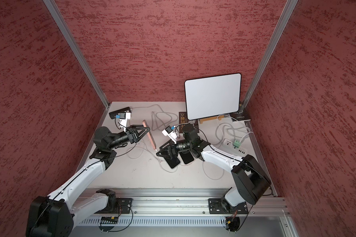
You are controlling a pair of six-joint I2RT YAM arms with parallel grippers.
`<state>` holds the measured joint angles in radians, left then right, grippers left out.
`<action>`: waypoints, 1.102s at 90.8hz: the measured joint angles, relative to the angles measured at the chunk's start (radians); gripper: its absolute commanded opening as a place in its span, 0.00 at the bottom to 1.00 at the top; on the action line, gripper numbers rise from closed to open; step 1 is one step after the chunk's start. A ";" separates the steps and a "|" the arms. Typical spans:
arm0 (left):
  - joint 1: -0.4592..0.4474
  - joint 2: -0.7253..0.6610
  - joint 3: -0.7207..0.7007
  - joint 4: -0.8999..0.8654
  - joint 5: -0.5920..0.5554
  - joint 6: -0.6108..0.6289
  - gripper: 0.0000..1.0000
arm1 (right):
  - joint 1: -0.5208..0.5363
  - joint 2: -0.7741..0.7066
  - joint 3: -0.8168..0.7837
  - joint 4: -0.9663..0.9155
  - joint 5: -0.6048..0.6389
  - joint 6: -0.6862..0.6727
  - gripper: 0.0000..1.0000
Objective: Unplug the charging cable from the phone
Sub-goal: Remove the charging cable from the phone.
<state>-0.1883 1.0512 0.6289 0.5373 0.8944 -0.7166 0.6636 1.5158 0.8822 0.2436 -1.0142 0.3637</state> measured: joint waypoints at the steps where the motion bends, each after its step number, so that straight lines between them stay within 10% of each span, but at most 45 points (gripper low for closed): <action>1: 0.000 0.000 0.000 0.000 0.000 0.000 0.18 | 0.001 0.003 0.000 0.002 0.000 0.003 0.59; 77: 0.010 0.000 0.001 -0.007 0.005 0.014 0.18 | 0.039 0.048 0.000 0.145 -0.016 0.081 0.00; 100: 0.011 0.000 0.002 -0.008 0.005 0.014 0.18 | 0.039 0.048 -0.001 0.145 -0.016 0.076 0.00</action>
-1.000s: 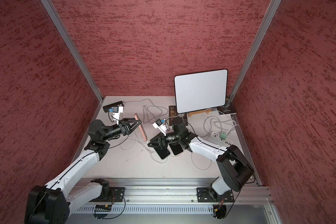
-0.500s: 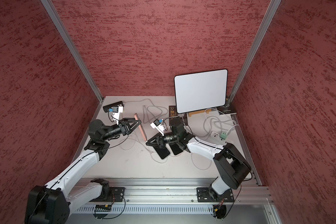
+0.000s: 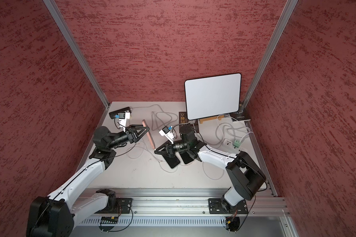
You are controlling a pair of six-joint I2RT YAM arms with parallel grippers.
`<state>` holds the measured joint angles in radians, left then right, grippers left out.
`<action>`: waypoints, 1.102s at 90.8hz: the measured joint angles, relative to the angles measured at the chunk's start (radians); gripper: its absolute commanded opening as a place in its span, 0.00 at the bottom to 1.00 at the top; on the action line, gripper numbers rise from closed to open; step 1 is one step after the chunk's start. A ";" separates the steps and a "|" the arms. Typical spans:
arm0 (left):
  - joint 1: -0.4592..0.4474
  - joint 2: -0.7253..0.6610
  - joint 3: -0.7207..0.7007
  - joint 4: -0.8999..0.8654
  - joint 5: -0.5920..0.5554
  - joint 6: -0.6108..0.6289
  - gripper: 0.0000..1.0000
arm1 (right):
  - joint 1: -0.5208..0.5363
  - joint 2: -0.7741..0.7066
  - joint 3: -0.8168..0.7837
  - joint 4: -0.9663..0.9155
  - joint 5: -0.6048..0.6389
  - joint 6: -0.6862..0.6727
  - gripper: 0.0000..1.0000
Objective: Unplug the charging cable from the phone
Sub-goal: Remove the charging cable from the phone.
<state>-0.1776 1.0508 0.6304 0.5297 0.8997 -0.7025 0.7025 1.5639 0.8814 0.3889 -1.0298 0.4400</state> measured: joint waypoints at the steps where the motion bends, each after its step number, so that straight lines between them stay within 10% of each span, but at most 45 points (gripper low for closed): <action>1: 0.000 0.000 0.000 0.000 0.000 0.000 0.18 | 0.000 0.000 0.000 0.000 0.000 -0.001 0.00; 100: 0.040 -0.081 0.000 0.024 0.001 -0.053 0.15 | 0.035 0.119 0.104 -0.163 0.116 -0.023 0.00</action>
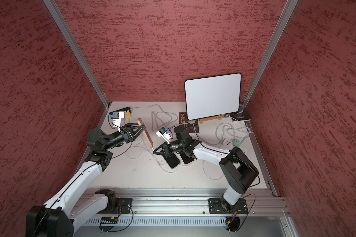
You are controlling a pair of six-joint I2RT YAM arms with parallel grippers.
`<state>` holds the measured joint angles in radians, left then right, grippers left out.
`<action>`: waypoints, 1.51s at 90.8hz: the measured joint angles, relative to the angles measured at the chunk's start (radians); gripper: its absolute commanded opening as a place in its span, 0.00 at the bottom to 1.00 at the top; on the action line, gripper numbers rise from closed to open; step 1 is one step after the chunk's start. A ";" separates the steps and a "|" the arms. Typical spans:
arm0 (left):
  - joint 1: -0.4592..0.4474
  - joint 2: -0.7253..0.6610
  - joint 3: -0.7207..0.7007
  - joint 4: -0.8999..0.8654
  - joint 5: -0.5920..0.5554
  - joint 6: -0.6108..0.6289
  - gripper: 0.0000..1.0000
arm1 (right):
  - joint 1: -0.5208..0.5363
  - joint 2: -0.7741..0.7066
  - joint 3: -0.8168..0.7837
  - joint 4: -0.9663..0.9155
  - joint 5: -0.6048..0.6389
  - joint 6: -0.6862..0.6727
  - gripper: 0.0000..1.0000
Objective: Unplug the charging cable from the phone
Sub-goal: Remove the charging cable from the phone.
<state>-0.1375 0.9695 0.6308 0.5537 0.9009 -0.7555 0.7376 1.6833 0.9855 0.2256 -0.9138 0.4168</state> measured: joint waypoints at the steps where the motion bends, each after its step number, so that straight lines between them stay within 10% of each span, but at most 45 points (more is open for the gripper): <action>1: 0.000 -0.002 0.000 0.001 0.000 0.000 0.15 | 0.002 0.005 0.004 -0.002 0.004 0.001 0.00; 38: -0.002 -0.009 0.000 0.014 0.000 -0.007 0.15 | 0.053 0.120 0.104 -0.096 0.117 0.048 0.11; 62: -0.003 -0.009 0.000 0.015 0.001 -0.008 0.16 | 0.053 0.118 0.137 -0.155 0.148 0.028 0.60; 92: -0.009 -0.008 0.000 0.016 0.018 -0.008 0.16 | 0.038 0.048 0.137 -0.241 0.139 -0.061 0.98; 137: -0.014 -0.005 0.000 0.042 0.043 -0.014 0.16 | 0.010 -0.111 0.080 -0.352 0.000 -0.231 0.99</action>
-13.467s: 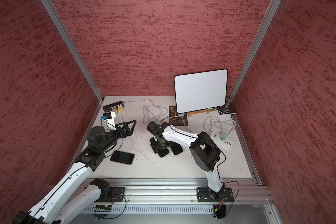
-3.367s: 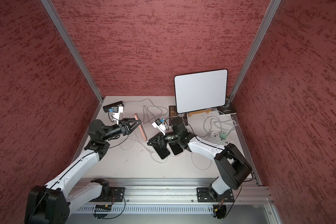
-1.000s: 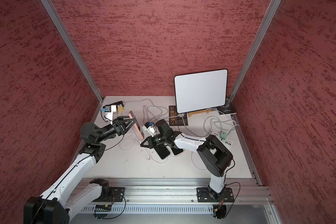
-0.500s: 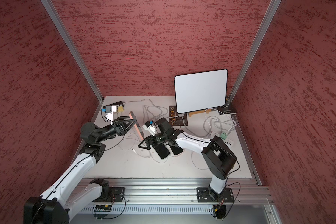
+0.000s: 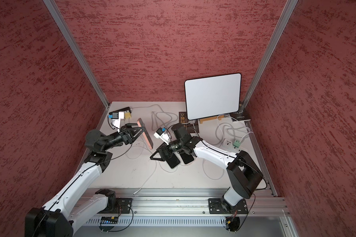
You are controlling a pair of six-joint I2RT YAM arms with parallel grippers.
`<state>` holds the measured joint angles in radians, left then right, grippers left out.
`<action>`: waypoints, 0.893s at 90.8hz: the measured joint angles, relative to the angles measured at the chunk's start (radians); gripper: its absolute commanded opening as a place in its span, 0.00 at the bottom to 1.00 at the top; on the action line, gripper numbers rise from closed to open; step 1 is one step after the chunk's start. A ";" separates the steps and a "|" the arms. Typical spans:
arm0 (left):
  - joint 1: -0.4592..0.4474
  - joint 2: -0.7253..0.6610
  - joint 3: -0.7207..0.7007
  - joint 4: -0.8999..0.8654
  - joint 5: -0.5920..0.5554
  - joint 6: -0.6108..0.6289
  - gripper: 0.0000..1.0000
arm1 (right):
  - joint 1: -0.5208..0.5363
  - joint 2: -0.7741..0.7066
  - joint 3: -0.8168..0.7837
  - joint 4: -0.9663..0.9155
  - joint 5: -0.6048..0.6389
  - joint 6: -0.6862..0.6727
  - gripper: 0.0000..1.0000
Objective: Unplug the charging cable from the phone
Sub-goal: Place the phone at the center of the board.
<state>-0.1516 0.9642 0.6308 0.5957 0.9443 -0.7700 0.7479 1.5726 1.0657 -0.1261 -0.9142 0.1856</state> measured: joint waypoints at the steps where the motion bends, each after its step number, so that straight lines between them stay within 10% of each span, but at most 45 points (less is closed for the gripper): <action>1: 0.000 0.001 0.000 0.002 0.001 0.000 0.16 | 0.000 -0.003 -0.001 -0.002 -0.004 -0.003 0.99; 81: -0.004 0.033 -0.014 0.168 0.085 -0.064 0.16 | -0.019 -0.055 0.076 0.037 -0.106 0.071 0.99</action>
<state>-0.1555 0.9970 0.6163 0.7635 1.0290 -0.8341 0.7284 1.5181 1.1412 -0.0887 -1.0199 0.2562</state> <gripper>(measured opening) 0.792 0.989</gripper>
